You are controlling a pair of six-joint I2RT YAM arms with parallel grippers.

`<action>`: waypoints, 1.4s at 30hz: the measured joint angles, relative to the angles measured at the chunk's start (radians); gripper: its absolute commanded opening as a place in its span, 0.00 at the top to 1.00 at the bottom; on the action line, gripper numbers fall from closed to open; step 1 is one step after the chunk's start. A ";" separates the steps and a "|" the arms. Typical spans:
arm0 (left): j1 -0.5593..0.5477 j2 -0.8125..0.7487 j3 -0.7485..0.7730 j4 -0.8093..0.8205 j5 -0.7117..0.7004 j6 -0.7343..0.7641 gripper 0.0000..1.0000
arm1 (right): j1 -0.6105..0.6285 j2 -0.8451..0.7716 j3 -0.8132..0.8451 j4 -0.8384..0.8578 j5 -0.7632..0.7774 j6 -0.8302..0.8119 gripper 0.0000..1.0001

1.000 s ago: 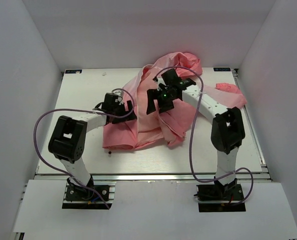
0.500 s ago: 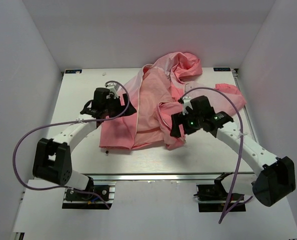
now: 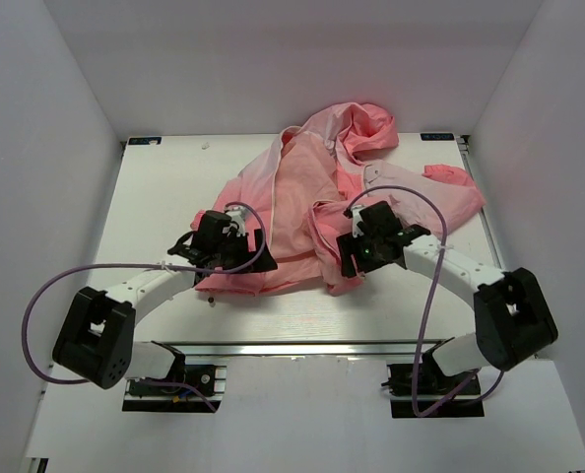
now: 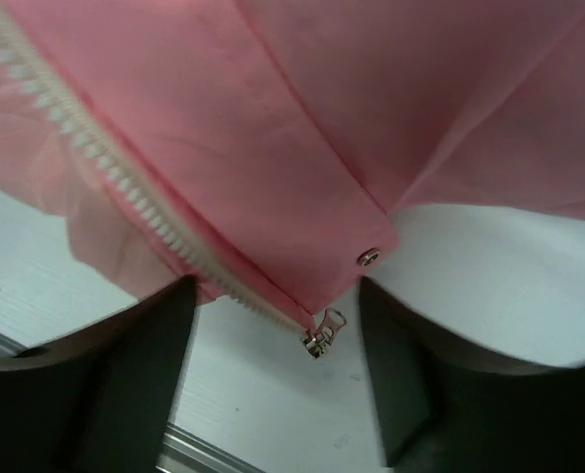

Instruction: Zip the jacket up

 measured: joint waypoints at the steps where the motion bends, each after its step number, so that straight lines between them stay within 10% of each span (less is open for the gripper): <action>1: 0.000 0.001 -0.008 0.002 -0.004 -0.003 0.02 | 0.000 0.017 0.000 0.000 0.004 0.003 0.51; 2: 0.000 0.003 -0.015 0.008 -0.008 -0.004 0.02 | 0.000 0.032 0.001 -0.009 0.013 0.019 0.94; 3: 0.001 0.007 -0.020 0.011 -0.011 -0.006 0.02 | 0.000 0.040 0.003 -0.027 0.031 0.035 1.00; 21: 0.001 0.038 -0.019 0.034 -0.021 -0.011 0.02 | 0.107 -0.135 0.315 -0.591 0.262 0.317 1.00; 27: 0.000 -0.094 0.042 -0.088 -0.195 -0.084 0.02 | 0.326 0.134 0.414 -0.539 0.203 0.317 0.85; 32: 0.001 -0.206 0.119 -0.187 -0.408 -0.161 0.02 | 0.442 0.304 0.437 -0.303 -0.047 0.263 0.38; 42: 0.001 -0.138 0.147 -0.252 -0.469 -0.177 0.02 | 0.415 0.134 0.314 -0.062 -0.197 0.195 0.11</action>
